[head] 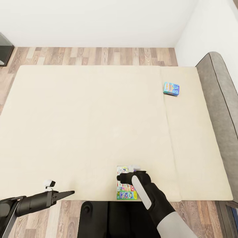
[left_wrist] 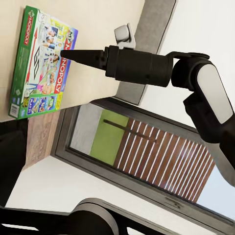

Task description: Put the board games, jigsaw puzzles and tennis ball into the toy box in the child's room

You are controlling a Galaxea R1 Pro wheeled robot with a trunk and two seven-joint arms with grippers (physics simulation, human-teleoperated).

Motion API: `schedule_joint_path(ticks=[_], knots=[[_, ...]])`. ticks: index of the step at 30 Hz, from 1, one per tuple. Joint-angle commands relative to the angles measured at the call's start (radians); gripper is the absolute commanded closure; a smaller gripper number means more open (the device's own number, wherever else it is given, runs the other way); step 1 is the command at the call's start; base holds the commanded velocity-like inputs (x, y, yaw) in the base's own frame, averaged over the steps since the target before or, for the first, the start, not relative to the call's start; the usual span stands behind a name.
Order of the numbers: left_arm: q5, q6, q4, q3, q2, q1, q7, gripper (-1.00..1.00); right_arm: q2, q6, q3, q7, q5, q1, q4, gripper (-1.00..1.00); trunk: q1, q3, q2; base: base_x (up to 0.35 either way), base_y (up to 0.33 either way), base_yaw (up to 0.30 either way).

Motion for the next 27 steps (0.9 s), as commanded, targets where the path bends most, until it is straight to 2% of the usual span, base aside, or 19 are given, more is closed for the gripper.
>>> schedule_joint_path(ticks=[1,27], knots=[[0.0,0.011,0.0,0.0,0.0,0.0,-0.004,-1.0,0.0,0.002,0.001,-0.01,-0.01,0.0,-0.001,-1.0,0.001,-0.001,-0.002,0.0,0.076,0.0],[0.0,0.011,0.0,0.0,0.0,0.0,-0.004,-1.0,0.0,0.002,0.001,-0.011,-0.01,0.0,-0.001,-1.0,0.001,-0.001,-0.002,0.0,0.032,0.0]])
